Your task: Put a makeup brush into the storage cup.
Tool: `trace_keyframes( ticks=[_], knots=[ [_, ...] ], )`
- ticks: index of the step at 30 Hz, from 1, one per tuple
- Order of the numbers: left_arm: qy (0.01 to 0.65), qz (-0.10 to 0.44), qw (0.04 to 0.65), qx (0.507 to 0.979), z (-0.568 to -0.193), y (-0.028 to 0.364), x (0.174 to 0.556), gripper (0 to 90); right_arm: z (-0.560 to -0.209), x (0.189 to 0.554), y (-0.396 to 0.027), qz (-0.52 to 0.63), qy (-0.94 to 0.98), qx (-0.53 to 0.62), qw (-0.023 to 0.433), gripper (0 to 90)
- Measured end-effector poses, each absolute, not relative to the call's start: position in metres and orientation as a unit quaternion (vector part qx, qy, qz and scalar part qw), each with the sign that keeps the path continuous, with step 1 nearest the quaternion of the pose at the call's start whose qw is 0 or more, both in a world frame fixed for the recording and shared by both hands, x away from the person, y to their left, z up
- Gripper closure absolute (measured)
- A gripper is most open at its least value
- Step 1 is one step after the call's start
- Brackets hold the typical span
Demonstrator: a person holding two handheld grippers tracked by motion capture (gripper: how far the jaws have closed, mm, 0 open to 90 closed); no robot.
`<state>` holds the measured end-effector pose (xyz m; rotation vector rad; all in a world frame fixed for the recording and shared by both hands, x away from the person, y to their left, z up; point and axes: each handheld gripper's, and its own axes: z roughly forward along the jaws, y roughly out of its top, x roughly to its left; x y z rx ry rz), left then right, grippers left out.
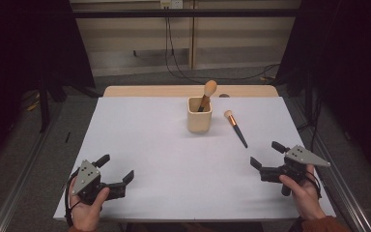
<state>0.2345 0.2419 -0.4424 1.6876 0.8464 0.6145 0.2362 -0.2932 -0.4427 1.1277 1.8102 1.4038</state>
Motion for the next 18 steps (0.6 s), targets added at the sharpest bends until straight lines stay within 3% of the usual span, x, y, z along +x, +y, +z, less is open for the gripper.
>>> trace_keyframes(
  ticks=[18],
  knots=[
    [0.361,0.260,0.546,0.710,-0.443,0.243,0.235,2.6,-0.428,0.290,-0.284,0.525,0.684,0.408,0.300,0.9]
  ],
)
